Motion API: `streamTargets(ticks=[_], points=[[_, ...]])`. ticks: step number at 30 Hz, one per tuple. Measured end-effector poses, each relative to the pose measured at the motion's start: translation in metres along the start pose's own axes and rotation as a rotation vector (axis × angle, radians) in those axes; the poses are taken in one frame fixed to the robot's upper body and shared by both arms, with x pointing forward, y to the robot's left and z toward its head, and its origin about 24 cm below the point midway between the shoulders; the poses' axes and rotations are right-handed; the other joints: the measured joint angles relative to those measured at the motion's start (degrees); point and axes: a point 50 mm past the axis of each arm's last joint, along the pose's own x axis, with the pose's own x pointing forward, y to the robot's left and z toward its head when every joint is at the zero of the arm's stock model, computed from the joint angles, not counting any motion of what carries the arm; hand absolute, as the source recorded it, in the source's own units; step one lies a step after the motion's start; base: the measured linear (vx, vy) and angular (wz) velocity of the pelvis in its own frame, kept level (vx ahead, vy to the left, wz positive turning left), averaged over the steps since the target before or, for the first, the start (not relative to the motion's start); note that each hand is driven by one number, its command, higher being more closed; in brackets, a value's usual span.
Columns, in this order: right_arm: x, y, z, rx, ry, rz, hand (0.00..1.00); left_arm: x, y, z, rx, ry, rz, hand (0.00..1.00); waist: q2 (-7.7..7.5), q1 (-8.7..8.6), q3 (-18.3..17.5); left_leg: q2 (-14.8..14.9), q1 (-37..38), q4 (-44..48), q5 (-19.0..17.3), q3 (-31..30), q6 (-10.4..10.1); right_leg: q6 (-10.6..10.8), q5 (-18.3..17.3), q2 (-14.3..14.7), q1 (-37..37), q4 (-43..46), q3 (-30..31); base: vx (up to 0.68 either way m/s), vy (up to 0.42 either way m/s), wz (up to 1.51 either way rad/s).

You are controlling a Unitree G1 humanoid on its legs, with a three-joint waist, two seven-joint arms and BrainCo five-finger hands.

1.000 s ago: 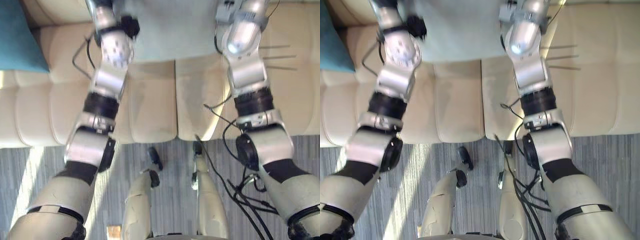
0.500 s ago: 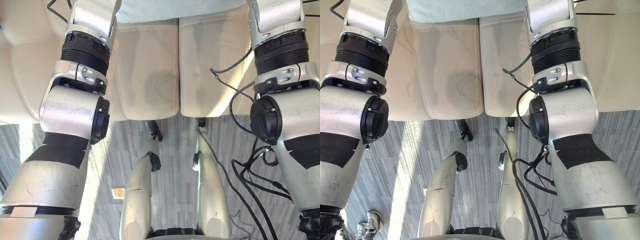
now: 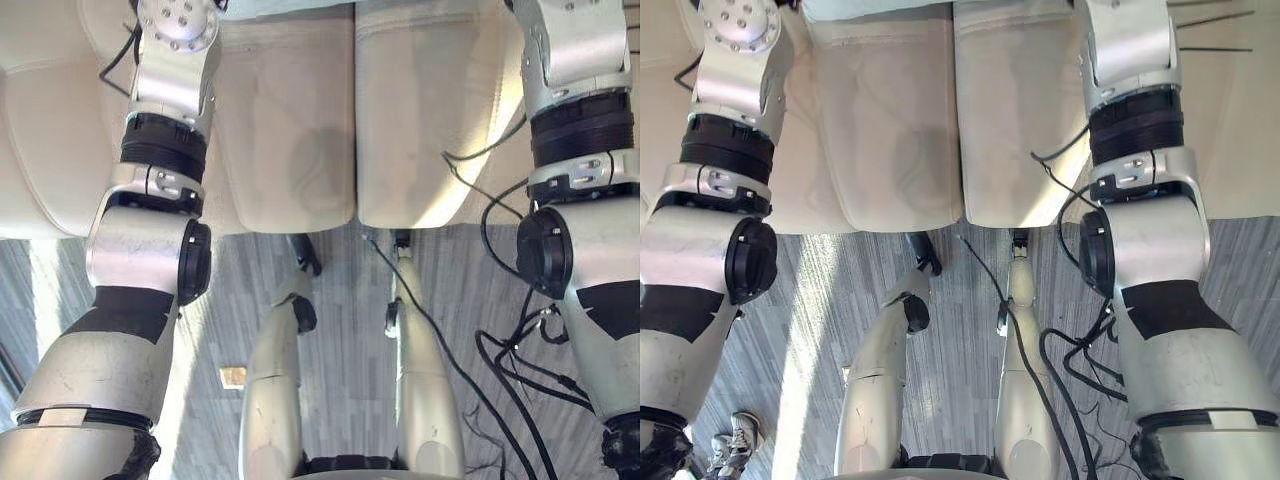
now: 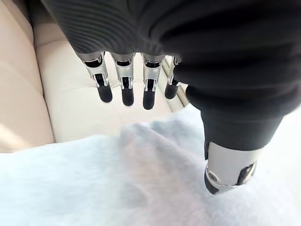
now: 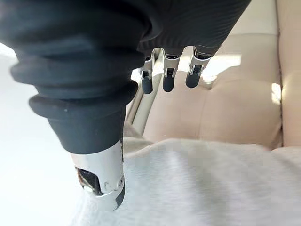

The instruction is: Pick up cushions and gather them together orderly.

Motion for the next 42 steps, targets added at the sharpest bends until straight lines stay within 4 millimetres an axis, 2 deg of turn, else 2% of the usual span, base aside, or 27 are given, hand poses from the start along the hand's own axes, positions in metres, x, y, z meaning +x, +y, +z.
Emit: streamTargets(ticks=[3,5,8,10,11,12,13,15,16,18,19,22,24,25,27,32,37,38,39,40,41,42], points=[[-0.014,-0.017,-0.01,0.033,0.011,0.064,0.0,-0.007,0.017,-0.003,-0.03,-0.028,-0.014,0.0,-0.07,0.33,0.0,1.6,0.2,2.1,-0.8,0.1,-0.3,0.0,-0.2,1.1,0.2,1.5,0.2,-0.1,-0.047,-0.17],[-0.04,-0.024,-0.021,0.056,0.021,0.149,0.0,-0.022,0.029,-0.015,-0.042,-0.018,-0.034,0.0,-0.1,0.23,-0.1,2.6,1.6,3.0,-1.8,0.2,-0.7,-0.7,-2.4,1.7,1.3,3.4,0.3,-0.08,-0.07,-0.1],[-0.088,-0.036,-0.047,0.046,0.107,0.266,0.0,-0.061,0.044,-0.047,-0.038,0.049,-0.102,0.0,-0.2,0.19,-0.2,3.3,5.8,2.5,-2.3,1.0,-0.9,-0.9,-4.2,2.3,4.7,4.6,0.2,-0.03,-0.082,-0.06],[-0.127,-0.048,-0.069,0.028,0.214,0.325,0.0,-0.102,0.052,-0.077,-0.03,0.16,-0.162,0.0,-0.19,0.12,-0.2,3.5,9.6,1.2,-2.4,1.4,-1.0,-0.9,-5.7,2.5,7.8,4.9,-0.1,0.02,-0.105,0.05],[-0.159,-0.056,-0.084,0.019,0.306,0.374,0.0,-0.137,0.06,-0.099,-0.013,0.263,-0.214,0.0,-0.24,0.12,-1.3,3.6,11.3,0.6,-2.6,1.6,-1.3,-1.4,-6.4,2.7,9.2,4.9,-0.2,0.06,-0.131,0.01],[-0.197,-0.067,-0.098,0.009,0.42,0.408,0.0,-0.178,0.068,-0.119,0.002,0.383,-0.258,0.0,-0.46,0.19,-3.9,3.6,12.0,-0.2,-2.7,1.9,-1.4,-1.4,-7.3,2.7,9.3,4.9,-0.2,0.05,-0.107,0.0],[-0.215,-0.071,-0.103,0.005,0.476,0.427,0.0,-0.198,0.072,-0.127,0.009,0.443,-0.281,0.0,-0.53,0.29,-4.3,3.5,12.9,-0.7,-2.7,2.0,-1.4,-1.5,-7.7,2.7,10.1,4.9,-0.4,0.1,-0.118,0.05],[-0.284,-0.095,-0.116,-0.022,0.7,0.48,0.0,-0.275,0.087,-0.147,0.019,0.678,-0.363,0.0,-0.54,0.19,-4.3,3.8,17.6,-1.2,-3.0,1.6,-2.2,-1.7,-9.2,2.8,14.9,5.4,-1.7,0.11,-0.094,0.13],[-0.299,-0.101,-0.116,-0.037,0.745,0.495,0.0,-0.291,0.092,-0.149,0.022,0.725,-0.377,0.0,-0.63,0.22,-4.4,3.8,18.8,-1.2,-3.4,1.4,-2.6,-1.9,-9.9,2.8,15.8,6.4,-2.0,0.1,-0.062,0.15],[-0.352,-0.124,-0.113,-0.073,0.918,0.515,0.0,-0.341,0.114,-0.151,0.074,0.869,-0.432,0.0,-1.2,0.27,-6.3,3.6,22.6,-1.2,-4.2,0.6,-2.7,-2.0,-12.9,2.4,18.5,9.7,-2.9,0.12,-0.052,0.18],[-0.365,-0.131,-0.111,-0.089,0.961,0.519,0.0,-0.352,0.12,-0.152,0.096,0.904,-0.444,0.0,-1.29,0.23,-6.9,3.4,23.9,-1.5,-4.3,0.4,-2.8,-1.9,-13.6,2.3,19.5,10.2,-3.1,0.13,-0.038,0.22],[-0.436,-0.171,-0.109,-0.186,1.25,0.555,0.0,-0.412,0.162,-0.158,0.225,1.135,-0.502,0.0,-1.63,0.02,-12.7,1.4,31.1,-4.9,-4.5,-0.6,-3.1,-1.2,-16.7,1.1,25.6,10.9,-4.3,0.16,-0.001,0.28],[-0.464,-0.193,-0.106,-0.243,1.382,0.572,0.0,-0.436,0.183,-0.157,0.283,1.241,-0.509,0.0,-1.67,-0.41,-15.2,0.4,34.2,-6.7,-4.5,-1.0,-3.1,-0.8,-17.7,0.5,28.5,10.6,-4.9,0.12,0.017,0.2],[-0.482,-0.211,-0.102,-0.3,1.474,0.571,0.0,-0.451,0.198,-0.155,0.322,1.314,-0.513,0.0,-1.58,-0.51,-16.6,-0.2,36.7,-8.1,-4.5,-1.4,-3.1,-0.4,-18.1,-0.1,30.7,9.9,-5.0,0.08,0.027,0.09],[-0.501,-0.233,-0.097,-0.352,1.586,0.543,0.0,-0.47,0.218,-0.152,0.373,1.414,-0.509,0.0,-1.56,-0.75,-17.8,-1.1,39.8,-9.4,-4.5,-1.5,-3.2,-0.1,-18.1,-0.3,33.7,8.7,-5.3,0.09,0.039,0.02],[-0.522,-0.253,-0.089,-0.431,1.71,0.559,0.0,-0.489,0.239,-0.146,0.426,1.526,-0.535,0.0,-1.81,-1.64,-19.0,-2.1,44.5,-11.0,-4.6,-1.5,-3.2,0.4,-17.9,-0.7,38.3,6.9,-5.3,0.03,0.031,-0.01],[-0.521,-0.25,-0.095,-0.445,1.716,0.581,0.0,-0.492,0.244,-0.145,0.436,1.544,-0.519,0.0,-2.34,-1.62,-19.0,-2.3,44.0,-9.6,-4.9,1.1,-2.8,1.0,-15.7,-0.4,36.7,6.7,-1.8,-0.07,0.033,-0.32],[-0.518,-0.245,-0.099,-0.439,1.699,0.587,0.0,-0.488,0.241,-0.147,0.43,1.529,-0.521,0.0,-2.47,-1.55,-19.1,-1.5,40.9,-6.4,-5.7,1.8,-2.0,1.6,-14.1,-0.2,34.1,7.2,-1.4,-0.18,0.027,-0.49],[-0.515,-0.243,-0.102,-0.436,1.686,0.592,0.0,-0.484,0.235,-0.149,0.417,1.512,-0.523,0.0,-2.47,-1.23,-19.1,-0.1,38.3,-3.9,-6.0,2.0,-1.5,3.9,-11.6,0.5,31.0,8.6,-1.2,-0.21,0.007,-0.55],[-0.514,-0.24,-0.104,-0.431,1.681,0.591,0.0,-0.483,0.234,-0.15,0.412,1.506,-0.52,0.0,-1.84,-0.45,-18.8,1.7,37.9,-3.8,-6.2,2.9,-0.6,3.5,-13.1,0.7,29.8,12.0,-1.5,-0.25,-0.02,-0.3],[-0.517,-0.236,-0.103,-0.425,1.689,0.585,0.0,-0.479,0.231,-0.151,0.409,1.488,-0.526,0.0,-2.7,-0.67,-18.0,2.1,38.0,-2.0,-6.3,2.2,-0.4,-0.1,-21.9,-0.4,26.7,31.2,-3.6,-0.21,-0.067,0.06],[-0.524,-0.236,-0.098,-0.421,1.708,0.582,0.0,-0.479,0.231,-0.151,0.408,1.485,-0.527,0.0,-3.11,-0.58,-17.8,2.1,38.4,-1.1,-6.3,1.4,-0.5,0.3,-25.7,-1.2,27.1,42.4,-3.9,-0.19,-0.082,0.28]])
